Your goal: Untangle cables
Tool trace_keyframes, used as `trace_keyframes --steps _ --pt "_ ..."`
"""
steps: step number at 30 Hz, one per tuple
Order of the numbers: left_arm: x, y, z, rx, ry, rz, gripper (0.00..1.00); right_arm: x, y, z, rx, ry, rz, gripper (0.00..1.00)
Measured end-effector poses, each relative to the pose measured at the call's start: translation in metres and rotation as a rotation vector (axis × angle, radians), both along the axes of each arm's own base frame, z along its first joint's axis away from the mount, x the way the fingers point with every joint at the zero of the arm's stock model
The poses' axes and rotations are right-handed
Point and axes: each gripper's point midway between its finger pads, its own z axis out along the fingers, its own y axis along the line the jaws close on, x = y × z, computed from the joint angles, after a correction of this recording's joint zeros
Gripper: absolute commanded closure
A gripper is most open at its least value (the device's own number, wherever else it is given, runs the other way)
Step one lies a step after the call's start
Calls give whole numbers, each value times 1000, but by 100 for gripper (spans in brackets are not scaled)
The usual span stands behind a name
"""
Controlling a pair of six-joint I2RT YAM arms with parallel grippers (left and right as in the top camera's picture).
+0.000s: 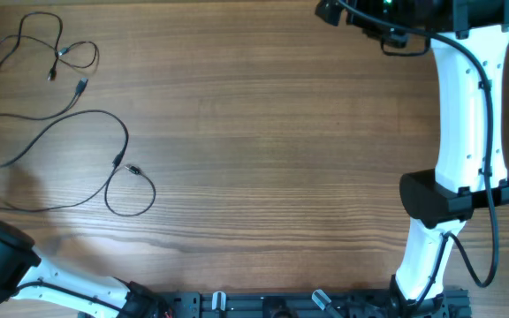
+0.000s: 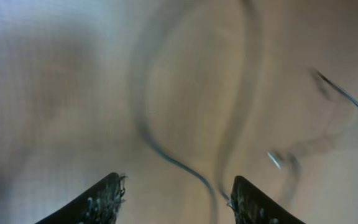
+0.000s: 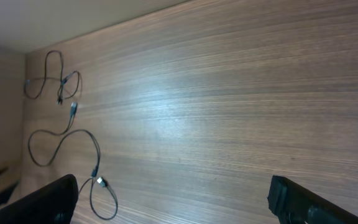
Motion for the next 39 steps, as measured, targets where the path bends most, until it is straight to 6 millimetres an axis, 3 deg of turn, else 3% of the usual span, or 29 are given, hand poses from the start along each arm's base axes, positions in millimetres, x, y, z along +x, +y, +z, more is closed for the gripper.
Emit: trace_keyframes --steps 3,7,9,10,11,12,14,17,19,22,24,30,32,35,37,39 --pt "50 -46 22 -50 -217 -274 41 -2 17 3 7 -18 37 0" --pt "83 -169 45 -179 -249 -631 37 1 25 7 13 -45 51 0" --pt "83 -240 47 -200 -112 -788 18 3 25 9 16 -58 52 0" --pt "85 -266 41 -172 -41 -862 22 3 25 9 16 -58 51 0" --pt "84 -308 30 -115 84 -984 24 3 25 9 16 -58 51 0" --pt "84 -320 27 -95 113 -1019 25 3 25 9 16 -57 51 0" --pt "71 -347 12 56 339 -1095 25 2 25 7 15 -50 52 0" --pt "58 -364 8 156 486 -1121 27 0 24 6 15 -40 48 0" --pt "49 -360 8 180 549 -1110 25 0 24 6 22 -33 36 0" --pt "57 -339 5 276 580 -1008 24 0 24 6 35 -23 17 0" --pt "59 -313 -11 339 600 -914 11 0 24 6 37 -20 13 0" --pt "50 -269 -71 397 578 -828 20 1 24 7 41 -20 8 0" --pt "52 -271 -79 398 550 -875 31 1 25 7 41 -22 8 0" --pt "54 -277 -81 387 522 -940 33 1 25 7 41 -21 8 0" --pt "55 -279 -83 384 518 -960 41 1 25 7 41 -21 8 0" --pt "52 -280 -94 367 540 -987 73 1 25 7 41 -21 8 0"
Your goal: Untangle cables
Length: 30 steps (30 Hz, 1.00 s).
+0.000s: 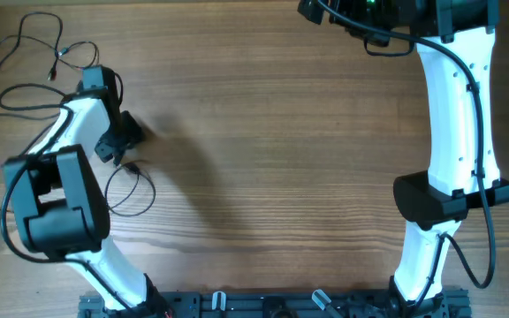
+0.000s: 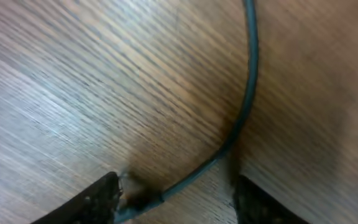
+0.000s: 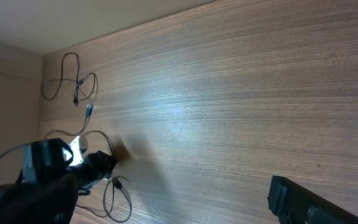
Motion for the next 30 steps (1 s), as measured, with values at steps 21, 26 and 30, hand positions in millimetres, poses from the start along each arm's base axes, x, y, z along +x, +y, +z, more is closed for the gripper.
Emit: trace_keyframes --steps 21,26,30 --pt "92 36 39 -136 -386 39 58 -2 -1 -2 -4 10 1 0" --pt "38 0 65 -311 -154 57 23 -2 0 -1 -3 9 1 0" --pt "-20 -30 88 -388 42 70 23 1 0 1 0 -6 1 0"
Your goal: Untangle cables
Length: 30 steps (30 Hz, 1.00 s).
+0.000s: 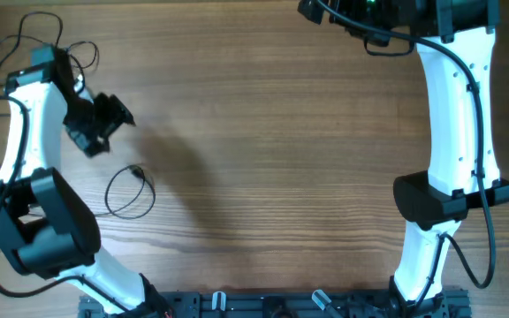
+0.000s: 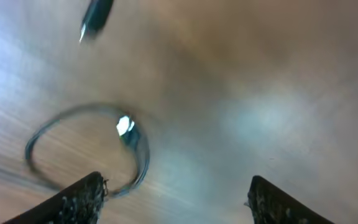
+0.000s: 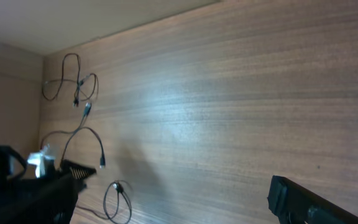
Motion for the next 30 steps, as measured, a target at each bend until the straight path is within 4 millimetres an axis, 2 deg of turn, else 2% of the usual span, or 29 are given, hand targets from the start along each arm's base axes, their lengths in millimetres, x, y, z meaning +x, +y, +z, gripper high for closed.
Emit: trace_keyframes --steps 4,7,9,12,14,16,18,24,26,28,30 --pt "-28 -17 -21 105 131 -105 23 0 0 0 1 -2 1 0" --pt "-57 -30 -42 237 250 -184 26 1 0 1 -8 -13 14 0" --pt "-61 -29 -54 291 255 -171 28 1 0 1 -9 -15 13 0" --pt "-71 -27 -72 291 267 -141 44 2 -1 0 -26 -25 26 0" --pt "-75 -21 -79 289 268 -112 61 2 -1 0 -29 -27 27 0" --pt "-75 -13 -90 289 244 -74 96 2 -1 0 -30 -27 26 0" --pt "-78 -5 -95 286 240 -41 96 2 -1 0 -30 -27 27 0" --pt "-83 17 -91 265 251 52 96 2 -1 -1 -30 -25 27 0" --pt "-70 27 -77 272 193 89 96 1 -2 -2 -32 -18 27 0" --pt "-56 40 -53 288 102 163 96 0 -2 -2 -33 -14 27 0" --pt "-50 59 -24 308 9 262 96 0 -2 -3 -34 -12 27 0"
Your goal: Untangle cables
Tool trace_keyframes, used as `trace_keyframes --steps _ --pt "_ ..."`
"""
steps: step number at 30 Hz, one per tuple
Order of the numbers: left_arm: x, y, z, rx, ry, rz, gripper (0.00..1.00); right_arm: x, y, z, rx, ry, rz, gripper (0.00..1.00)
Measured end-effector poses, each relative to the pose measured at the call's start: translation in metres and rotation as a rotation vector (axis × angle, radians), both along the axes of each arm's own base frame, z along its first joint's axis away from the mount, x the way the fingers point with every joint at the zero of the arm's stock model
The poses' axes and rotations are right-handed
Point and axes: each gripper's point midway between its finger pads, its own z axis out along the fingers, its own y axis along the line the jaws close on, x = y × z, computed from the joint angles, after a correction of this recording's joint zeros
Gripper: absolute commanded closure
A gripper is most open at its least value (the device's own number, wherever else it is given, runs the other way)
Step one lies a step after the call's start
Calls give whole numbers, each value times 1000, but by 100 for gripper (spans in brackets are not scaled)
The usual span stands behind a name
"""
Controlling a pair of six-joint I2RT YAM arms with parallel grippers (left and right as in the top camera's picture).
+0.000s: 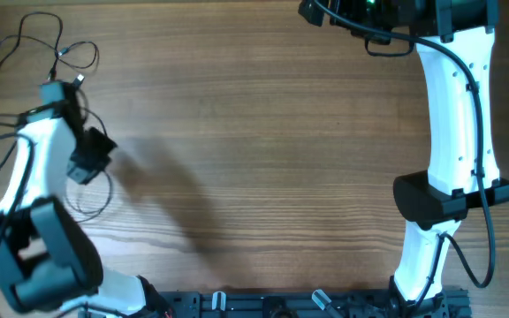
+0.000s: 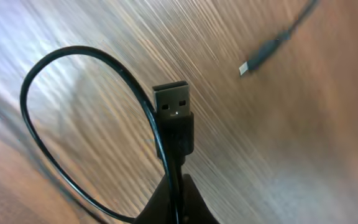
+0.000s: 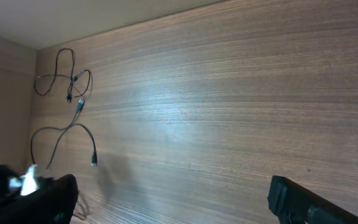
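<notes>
A black USB cable's plug (image 2: 174, 115) stands up between my left gripper's (image 2: 178, 202) shut fingers, and its cord curls in a loop (image 2: 55, 124) over the wooden table. Overhead, the left gripper (image 1: 85, 163) sits at the table's left side, over that cable's loop (image 1: 91, 193). A second, thin cable (image 1: 47, 44) lies bunched at the far left corner; one of its connectors (image 2: 263, 55) shows in the left wrist view. My right gripper (image 3: 173, 183) hangs open and empty high over the far right (image 1: 315, 11), well away from both cables.
The wooden table (image 1: 281, 159) stretches bare between the two arms. More cord trails off the left edge. The right arm's white links (image 1: 462, 115) stand along the right side. A black rail (image 1: 272, 305) runs along the near edge.
My left gripper was open and raised above the loop with its plug lying on the table. Now it is lower and nearer, shut on the cable just below the USB plug. The loop has shifted left.
At first my left arm sat at the near left corner, open, away from the cables. Then it was down at the long cable, open around the cord. Then it hovered open above the plug's loop, and now it grips the plug end. The right arm barely moved.
</notes>
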Motion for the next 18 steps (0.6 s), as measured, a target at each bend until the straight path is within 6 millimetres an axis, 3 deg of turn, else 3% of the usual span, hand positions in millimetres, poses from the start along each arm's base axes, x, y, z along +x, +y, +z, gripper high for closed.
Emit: trace_keyframes --steps 2,7,10,11,15,16,18 --pt "-8 16 12 13 -23 79 96 -1 0 0 -1 3 0 0" --pt "-37 58 14 34 -9 324 96 -1 0 -1 -1 4 0 0" --pt "-46 67 14 50 -4 407 82 -1 0 -1 -1 5 0 0" --pt "-47 67 14 48 -1 411 70 -1 0 -1 -1 5 0 0" --pt "-55 63 2 46 21 436 59 -1 0 -1 -2 6 0 0" --pt "-55 63 -2 47 17 440 45 -2 0 -1 -2 8 0 0" --pt "-49 67 -3 56 -14 453 40 -3 -1 -2 -4 13 0 0"
